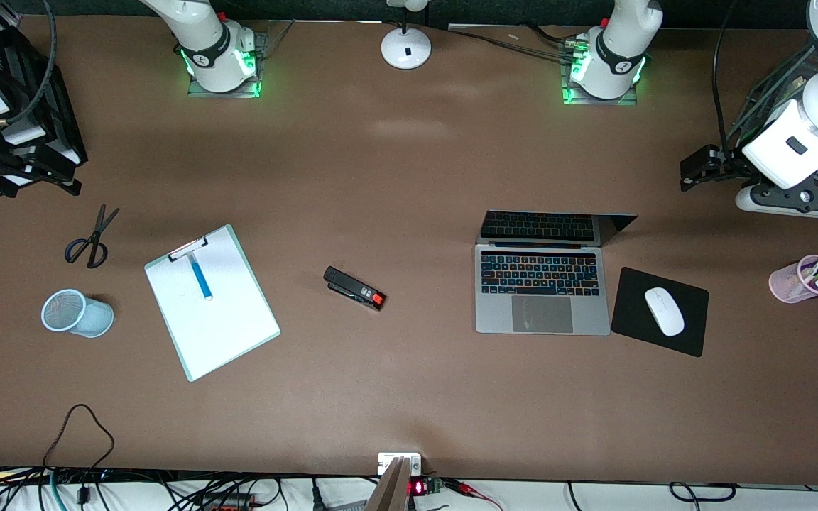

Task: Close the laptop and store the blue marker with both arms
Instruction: 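Move the right gripper toward the blue marker on the clipboard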

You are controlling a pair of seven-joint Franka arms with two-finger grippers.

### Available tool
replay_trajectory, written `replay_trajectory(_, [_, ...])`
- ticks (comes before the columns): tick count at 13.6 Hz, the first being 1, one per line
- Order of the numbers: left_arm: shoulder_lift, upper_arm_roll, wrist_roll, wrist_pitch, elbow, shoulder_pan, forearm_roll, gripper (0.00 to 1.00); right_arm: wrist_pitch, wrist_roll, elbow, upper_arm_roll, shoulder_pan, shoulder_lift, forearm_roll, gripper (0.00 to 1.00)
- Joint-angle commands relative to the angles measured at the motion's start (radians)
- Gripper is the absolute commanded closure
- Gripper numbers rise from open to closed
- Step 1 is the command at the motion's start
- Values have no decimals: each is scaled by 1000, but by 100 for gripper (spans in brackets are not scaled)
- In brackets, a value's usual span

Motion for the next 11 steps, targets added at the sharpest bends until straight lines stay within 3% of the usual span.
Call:
replay_trajectory(1, [13,2,21,-21,32,3,11,0,-5,-15,15,0,-6,25,17,0])
replay_trajectory(7, [12,0,17,-29,31,3,9,0,-13,-15,10,0,5,39,17,0])
replay_trajectory(11, [15,0,1,-35,31,1,11,0,-7,-30,6,6,10,111,11,0])
